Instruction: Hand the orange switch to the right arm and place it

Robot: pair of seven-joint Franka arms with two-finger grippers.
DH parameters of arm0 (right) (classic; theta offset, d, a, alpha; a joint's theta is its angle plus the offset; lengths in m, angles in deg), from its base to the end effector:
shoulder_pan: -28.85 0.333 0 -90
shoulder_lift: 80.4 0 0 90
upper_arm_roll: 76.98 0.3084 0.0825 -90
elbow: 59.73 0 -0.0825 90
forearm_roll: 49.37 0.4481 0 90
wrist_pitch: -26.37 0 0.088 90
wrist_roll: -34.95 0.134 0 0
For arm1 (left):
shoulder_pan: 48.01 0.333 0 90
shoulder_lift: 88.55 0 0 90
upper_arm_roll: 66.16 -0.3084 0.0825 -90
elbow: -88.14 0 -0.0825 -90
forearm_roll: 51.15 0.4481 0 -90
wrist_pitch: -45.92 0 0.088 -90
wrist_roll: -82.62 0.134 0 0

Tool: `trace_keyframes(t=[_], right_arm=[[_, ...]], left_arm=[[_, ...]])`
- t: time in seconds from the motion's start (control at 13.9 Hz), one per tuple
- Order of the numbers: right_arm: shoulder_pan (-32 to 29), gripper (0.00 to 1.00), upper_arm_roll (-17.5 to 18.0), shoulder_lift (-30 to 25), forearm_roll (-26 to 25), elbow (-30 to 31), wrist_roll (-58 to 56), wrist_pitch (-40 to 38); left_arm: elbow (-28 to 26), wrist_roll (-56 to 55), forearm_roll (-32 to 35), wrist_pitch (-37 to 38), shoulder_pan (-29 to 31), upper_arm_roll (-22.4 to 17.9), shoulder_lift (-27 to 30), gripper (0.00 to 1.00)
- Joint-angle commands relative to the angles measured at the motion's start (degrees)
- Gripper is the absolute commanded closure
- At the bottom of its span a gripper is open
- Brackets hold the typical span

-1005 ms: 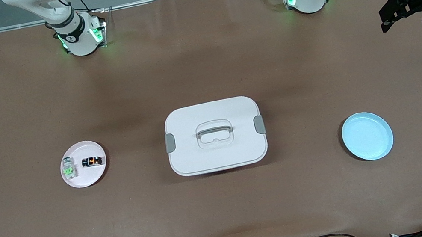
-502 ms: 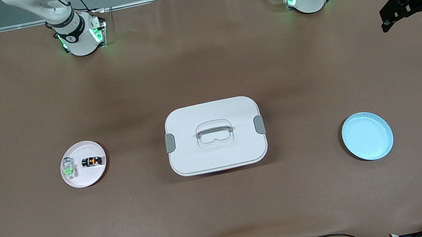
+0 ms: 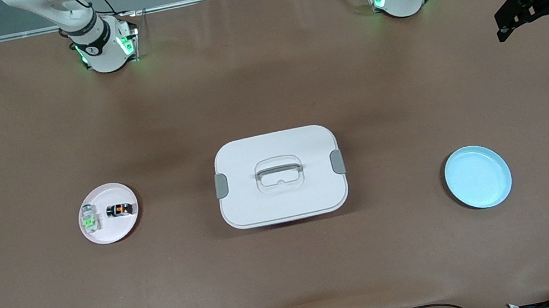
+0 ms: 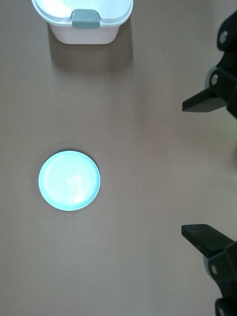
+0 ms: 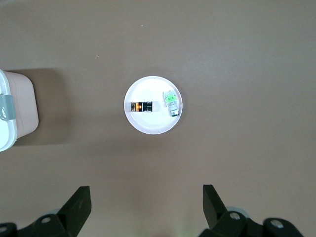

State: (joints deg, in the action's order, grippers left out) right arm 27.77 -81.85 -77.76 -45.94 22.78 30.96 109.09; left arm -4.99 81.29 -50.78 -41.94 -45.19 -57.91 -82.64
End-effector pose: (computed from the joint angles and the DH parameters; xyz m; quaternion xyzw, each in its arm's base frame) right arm 0.6160 -0.0543 0.6201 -0.9993 0.0139 0.0186 0.0295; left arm 0.5808 -0.0581 0.6187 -0.9993 0.0353 -0.0057 0.0103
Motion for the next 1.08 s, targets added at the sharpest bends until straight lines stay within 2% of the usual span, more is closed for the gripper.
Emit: trace_keyframes(t=[0.0,0.29,1.0], right_arm=[[0.73,0.00,-0.49,-1.67,-0.26,1.86,-0.40,0.78],[1.34,0.00,-0.32,-1.67,-3.16,1.86,-0.40,0.87],[1.43,0.00,-0.32,-1.67,-3.16,1.95,-0.32,0.69]], left_arm=[[0.85,0.89,-0.81,0.05,0.34,-0.16,0.24,0.00],[0.85,0.71,-0.73,0.23,0.17,-0.08,0.24,0.00],[0.85,0.89,-0.81,2.07,-0.19,0.36,0.42,0.00]])
